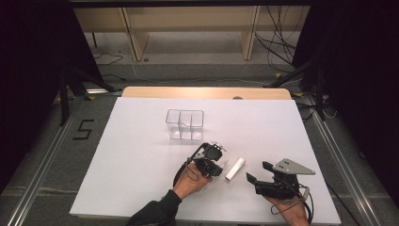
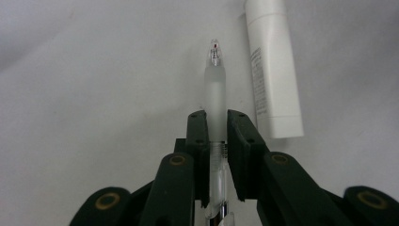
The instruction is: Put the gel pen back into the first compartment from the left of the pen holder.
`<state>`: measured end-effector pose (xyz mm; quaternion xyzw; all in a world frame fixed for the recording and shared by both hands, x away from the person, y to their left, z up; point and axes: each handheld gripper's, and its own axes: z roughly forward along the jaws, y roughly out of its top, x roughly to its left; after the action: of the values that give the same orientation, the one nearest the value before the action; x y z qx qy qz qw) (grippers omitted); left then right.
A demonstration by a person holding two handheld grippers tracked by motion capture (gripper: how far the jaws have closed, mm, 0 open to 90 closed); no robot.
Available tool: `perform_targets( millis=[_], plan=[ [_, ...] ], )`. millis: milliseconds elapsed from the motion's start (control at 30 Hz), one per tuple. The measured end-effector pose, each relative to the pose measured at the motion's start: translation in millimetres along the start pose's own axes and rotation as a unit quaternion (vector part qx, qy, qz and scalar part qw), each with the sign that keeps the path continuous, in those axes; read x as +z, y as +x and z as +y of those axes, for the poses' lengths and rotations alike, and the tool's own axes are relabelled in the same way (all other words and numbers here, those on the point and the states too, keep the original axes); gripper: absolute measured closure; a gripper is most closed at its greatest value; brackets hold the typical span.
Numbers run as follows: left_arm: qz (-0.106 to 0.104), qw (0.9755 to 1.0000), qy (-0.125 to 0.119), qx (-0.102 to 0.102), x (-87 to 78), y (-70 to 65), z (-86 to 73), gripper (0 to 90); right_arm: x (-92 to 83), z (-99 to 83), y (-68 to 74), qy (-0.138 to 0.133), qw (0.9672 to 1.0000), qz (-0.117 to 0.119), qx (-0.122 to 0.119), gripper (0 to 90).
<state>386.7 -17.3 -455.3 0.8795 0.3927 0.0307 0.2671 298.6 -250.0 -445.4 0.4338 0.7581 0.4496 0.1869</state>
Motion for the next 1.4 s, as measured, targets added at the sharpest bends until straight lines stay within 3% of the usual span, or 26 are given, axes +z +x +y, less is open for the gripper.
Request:
perform_targets(
  millis=[233, 367, 467, 567, 767, 1067, 1333, 1400],
  plan=[
    [-0.019, 0.9987, -0.048, -0.004, -18.2, 8.9, 2.6, 79.8, -0.5, 0.3, -0.1, -0.001, 1.0, 0.001, 0.0, 25.4],
    [-0.023, 0.996, -0.086, -0.008, -31.0, 15.9, 2.8, 79.8, -0.7, 0.4, 0.1, -0.002, 1.0, 0.002, -0.002, 25.4],
    [-0.024, 0.9924, -0.12, -0.011, -42.0, 22.9, 1.6, 79.8, -0.9, 0.5, 0.0, -0.003, 1.0, 0.002, -0.001, 25.4],
    [-0.022, 0.9876, -0.155, -0.013, -52.5, 30.5, -0.9, 79.8, -0.9, 0.6, 0.1, -0.004, 1.0, 0.002, -0.003, 25.4],
    [-0.022, 0.9731, -0.228, -0.026, -73.3, 46.5, -8.3, 79.8, -0.7, 0.7, 0.8, -0.005, 1.0, 0.004, -0.003, 25.1],
    [-0.01, 0.9571, -0.287, -0.042, -94.8, 71.5, -16.5, 79.7, -0.2, 0.8, 1.8, -0.008, 0.9999, 0.008, -0.002, 24.3],
    [0.007, 0.9395, -0.339, -0.05, -114.4, 92.0, -15.8, 79.8, 0.2, 0.8, 3.2, -0.008, 0.9999, 0.013, -0.003, 23.8],
    [0.013, 0.9371, -0.345, -0.049, -119.5, 97.6, -14.4, 79.8, 0.2, 0.9, 3.3, -0.008, 0.9999, 0.013, -0.003, 23.8]
  ],
)
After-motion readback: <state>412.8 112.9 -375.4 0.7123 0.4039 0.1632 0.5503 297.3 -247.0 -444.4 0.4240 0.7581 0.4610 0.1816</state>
